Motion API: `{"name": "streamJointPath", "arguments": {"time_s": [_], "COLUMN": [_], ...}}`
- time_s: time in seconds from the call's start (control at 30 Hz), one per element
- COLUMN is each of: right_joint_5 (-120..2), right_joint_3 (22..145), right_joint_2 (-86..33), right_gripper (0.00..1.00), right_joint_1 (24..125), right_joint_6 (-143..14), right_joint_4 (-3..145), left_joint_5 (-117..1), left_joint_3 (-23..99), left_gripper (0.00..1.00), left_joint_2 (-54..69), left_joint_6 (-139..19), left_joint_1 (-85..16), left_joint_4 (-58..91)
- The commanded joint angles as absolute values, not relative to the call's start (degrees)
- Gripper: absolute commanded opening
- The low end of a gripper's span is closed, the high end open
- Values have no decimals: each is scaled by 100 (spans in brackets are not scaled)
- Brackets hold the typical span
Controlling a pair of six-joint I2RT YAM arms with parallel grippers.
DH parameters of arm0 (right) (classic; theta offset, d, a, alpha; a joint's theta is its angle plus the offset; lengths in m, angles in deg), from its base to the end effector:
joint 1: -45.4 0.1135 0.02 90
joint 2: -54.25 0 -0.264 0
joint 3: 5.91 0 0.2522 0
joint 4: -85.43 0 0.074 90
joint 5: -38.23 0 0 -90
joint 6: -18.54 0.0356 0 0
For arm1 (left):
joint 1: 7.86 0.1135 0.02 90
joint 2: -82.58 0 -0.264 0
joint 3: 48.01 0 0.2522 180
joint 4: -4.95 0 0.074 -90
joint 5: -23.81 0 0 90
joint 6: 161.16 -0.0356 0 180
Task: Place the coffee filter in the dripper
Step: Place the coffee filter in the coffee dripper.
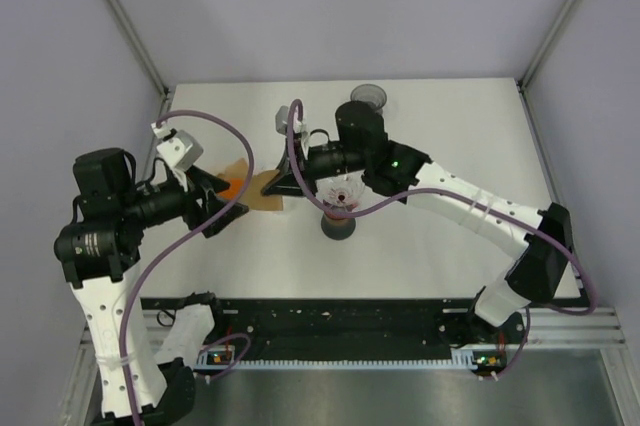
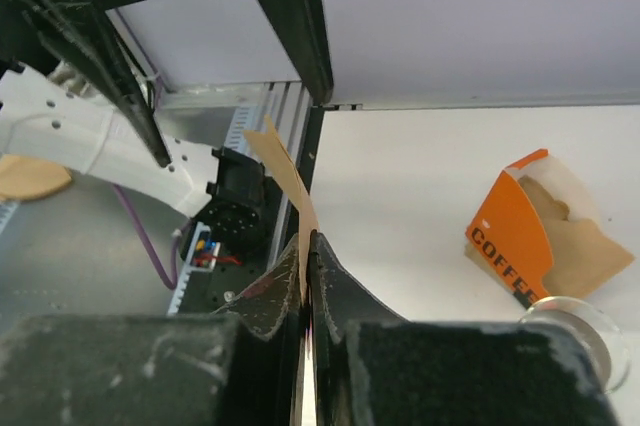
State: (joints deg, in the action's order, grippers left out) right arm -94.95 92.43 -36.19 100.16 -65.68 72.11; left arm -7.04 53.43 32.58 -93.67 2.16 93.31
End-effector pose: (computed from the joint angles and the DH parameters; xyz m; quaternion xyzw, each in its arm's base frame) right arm 0.1944 0.3174 0.4027 -0.5105 0.5233 0.5505 0.4032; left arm 0.0853 -0.0160 0.4575 0.3039 0.7495 -0.3150 0.4967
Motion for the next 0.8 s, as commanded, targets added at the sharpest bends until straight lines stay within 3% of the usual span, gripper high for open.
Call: {"name": "streamJointPath", "arguments": {"time_s": [0.0, 0.03, 0.1, 0.17, 0.23, 0.37, 0.4, 0.47, 0.6, 0.67, 0.77], "right_joint_5": [-10046, -10038, -9968, -9950, -9950, -9863, -9758, -9608, -9370, -9370, -9343], "right_joint_3": [10319, 10504, 10576, 10410, 10287, 10268, 10268, 10295, 10374, 10400, 10409], "right_joint_2": [-3355, -3425, -3391, -3242, -3119, -3083, -3092, -3075, -3118, -3145, -3136], "right_gripper": [0, 0, 0, 0, 0, 0, 0, 0, 0, 0, 0], "right_joint_1": [9945, 9945, 9937, 9963, 10007, 10042, 10042, 10042, 10051, 10042, 10042], "right_joint_6": [-8462, -8708, -8965, -9045, -9062, -8966, -8948, -8939, -8861, -8852, -8860], "right_joint_4": [5002, 4465, 3987, 3932, 3950, 3932, 3941, 3950, 3985, 3985, 3985], "left_joint_5": [-695, -661, -564, -468, -231, 411, 525, 500, 52, -71, 130], "left_joint_3": [5678, 5889, 6241, 6540, 6734, 6683, 6613, 6507, 6269, 6330, 6515], "left_gripper": [73, 75, 90, 87, 81, 43, 41, 46, 64, 65, 58], "left_joint_2": [3187, 3091, 2915, 2730, 2554, 2308, 2246, 2132, 2009, 1877, 1719], "left_joint_6": [-8955, -8936, -8849, -8646, -8602, -8111, -7962, -7960, -8241, -8416, -8759], "left_joint_1": [190, 190, 190, 190, 163, 119, 93, -55, -574, -759, -987], "left_joint_4": [8744, 8761, 8796, 8744, 8726, 8350, 8218, 8199, 8199, 8312, 8690]}}
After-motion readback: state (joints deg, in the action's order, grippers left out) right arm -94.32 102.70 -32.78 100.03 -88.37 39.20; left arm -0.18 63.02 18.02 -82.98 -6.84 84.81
